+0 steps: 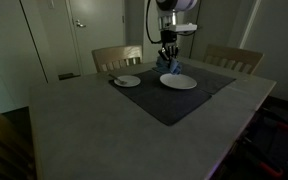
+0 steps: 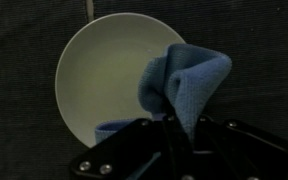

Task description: Pick up the towel and clean the plate

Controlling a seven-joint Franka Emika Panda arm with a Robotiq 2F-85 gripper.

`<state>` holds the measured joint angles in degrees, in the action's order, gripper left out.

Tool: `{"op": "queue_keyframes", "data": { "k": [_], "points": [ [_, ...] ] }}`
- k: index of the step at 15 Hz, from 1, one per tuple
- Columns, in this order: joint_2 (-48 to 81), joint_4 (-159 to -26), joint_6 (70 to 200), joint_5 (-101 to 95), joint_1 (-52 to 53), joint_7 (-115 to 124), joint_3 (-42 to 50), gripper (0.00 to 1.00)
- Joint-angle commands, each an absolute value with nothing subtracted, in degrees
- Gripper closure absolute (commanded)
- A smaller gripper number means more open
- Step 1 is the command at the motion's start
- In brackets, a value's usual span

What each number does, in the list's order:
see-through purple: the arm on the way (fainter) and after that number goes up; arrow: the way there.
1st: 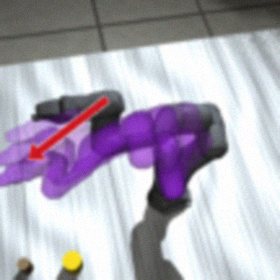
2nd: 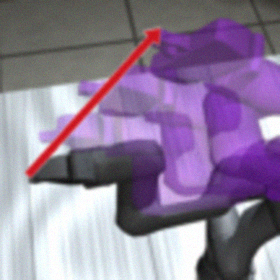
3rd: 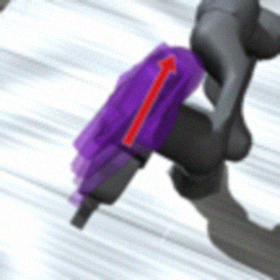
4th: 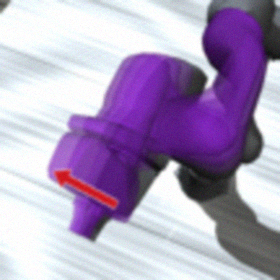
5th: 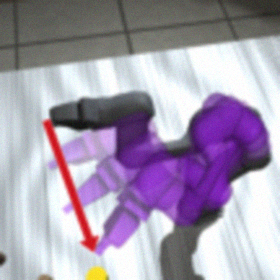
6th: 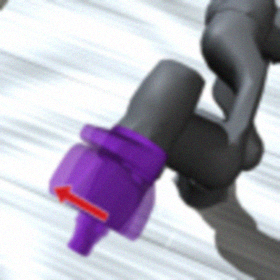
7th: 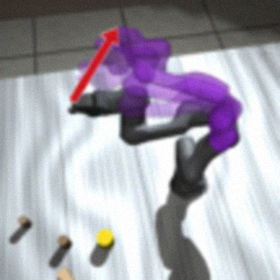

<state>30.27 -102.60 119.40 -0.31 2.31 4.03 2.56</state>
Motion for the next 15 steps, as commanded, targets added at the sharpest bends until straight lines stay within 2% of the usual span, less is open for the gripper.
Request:
{"op": "queue_keyframes", "data": {
  "k": [1,6,15],
  "points": [
    [27.13,-108.73,125.63,-2.84,1.73,5.96,3.90,0.98],
    [26.49,-113.25,133.82,-11.48,3.37,13.81,7.46,0.98],
    [27.28,-115.35,133.68,-20.00,5.30,23.50,10.89,0.98]
  ]
}}
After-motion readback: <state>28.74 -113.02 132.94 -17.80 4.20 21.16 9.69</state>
